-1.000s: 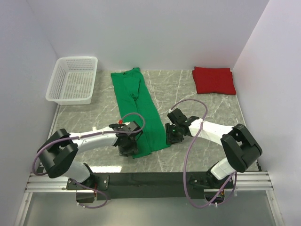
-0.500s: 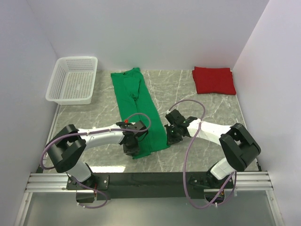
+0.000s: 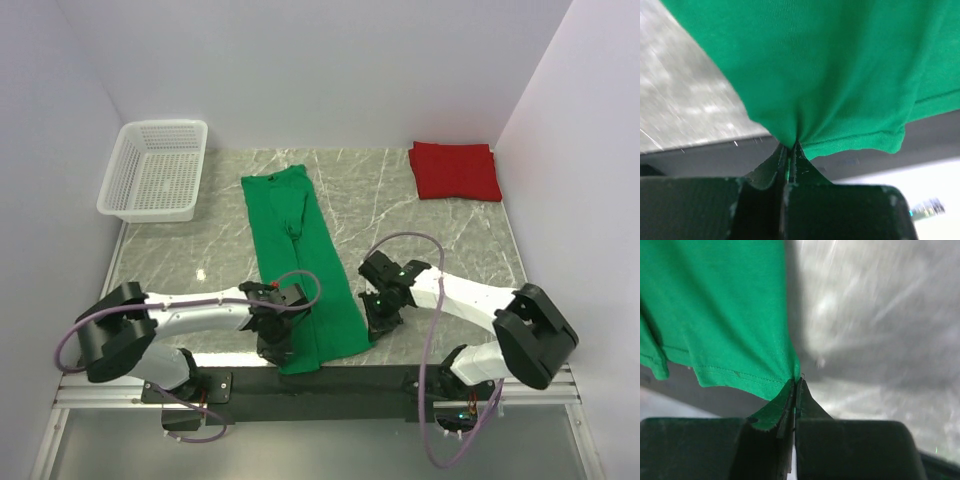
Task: Fold and stack the t-shirts
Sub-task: Fold the tshirt
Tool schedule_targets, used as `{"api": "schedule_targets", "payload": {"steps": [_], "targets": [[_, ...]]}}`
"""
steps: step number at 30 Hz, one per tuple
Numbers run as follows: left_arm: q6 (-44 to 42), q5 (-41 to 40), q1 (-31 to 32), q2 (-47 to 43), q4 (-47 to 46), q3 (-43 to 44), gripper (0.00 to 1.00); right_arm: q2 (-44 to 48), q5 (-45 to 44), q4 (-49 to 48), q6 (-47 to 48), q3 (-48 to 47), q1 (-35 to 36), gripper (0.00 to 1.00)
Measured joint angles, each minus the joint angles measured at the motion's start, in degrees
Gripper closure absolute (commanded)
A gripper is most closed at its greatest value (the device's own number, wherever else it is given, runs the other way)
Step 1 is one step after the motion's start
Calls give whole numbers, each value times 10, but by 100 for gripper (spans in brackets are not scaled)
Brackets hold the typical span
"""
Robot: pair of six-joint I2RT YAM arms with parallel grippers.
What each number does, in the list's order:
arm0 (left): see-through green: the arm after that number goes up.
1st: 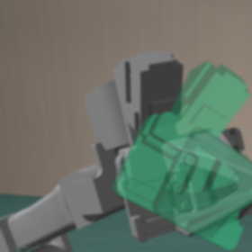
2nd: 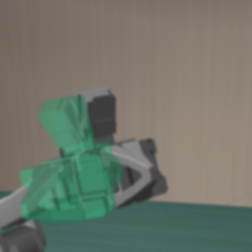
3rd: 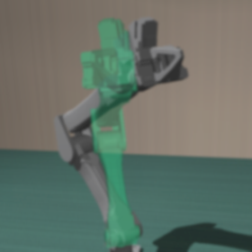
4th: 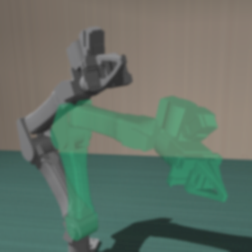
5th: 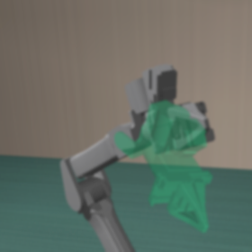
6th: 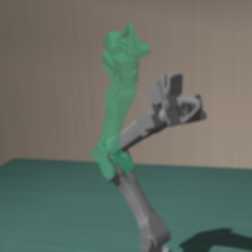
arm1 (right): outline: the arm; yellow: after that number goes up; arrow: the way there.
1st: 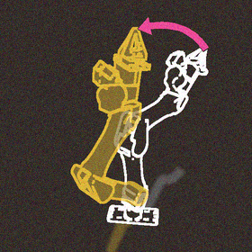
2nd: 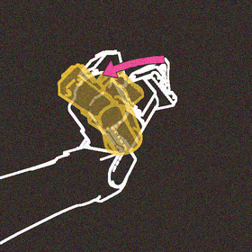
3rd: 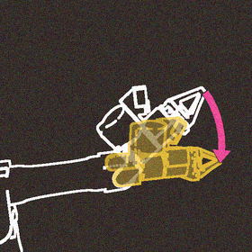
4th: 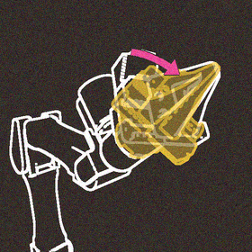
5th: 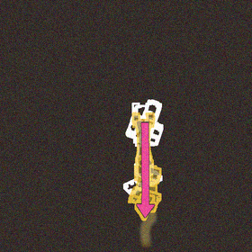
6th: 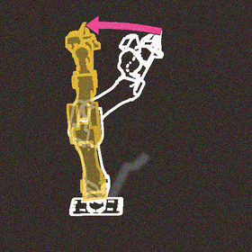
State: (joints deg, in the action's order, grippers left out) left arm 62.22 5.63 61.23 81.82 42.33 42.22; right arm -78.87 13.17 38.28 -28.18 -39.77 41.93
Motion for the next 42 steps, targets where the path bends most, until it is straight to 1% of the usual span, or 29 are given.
{"api": "schedule_targets", "payload": {"steps": [3,5,8,15,18,22,25,30,42], "targets": [[2,27,-5,-31,-1,-5,99,20,10,52,7,-14,1,100],[-3,37,-33,-49,-2,0,99,14,8,82,14,-42,-2,100],[-24,31,-85,-47,6,26,99,-16,0,111,26,-117,-10,100],[-98,-24,-212,-8,9,111,99,-128,-41,119,54,-305,-25,100],[-119,-55,-247,8,5,130,99,-182,-64,119,65,-376,-35,100],[-146,-96,-278,38,-5,148,99,-233,-93,107,80,-433,-43,100],[-161,-124,-289,52,-25,150,99,-255,-107,96,86,-453,-48,100],[-176,-157,-300,54,-59,150,99,-272,-119,66,86,-458,-54,100],[-192,-196,-308,54,-135,148,99,-275,-151,3,86,-458,-59,100]]}}
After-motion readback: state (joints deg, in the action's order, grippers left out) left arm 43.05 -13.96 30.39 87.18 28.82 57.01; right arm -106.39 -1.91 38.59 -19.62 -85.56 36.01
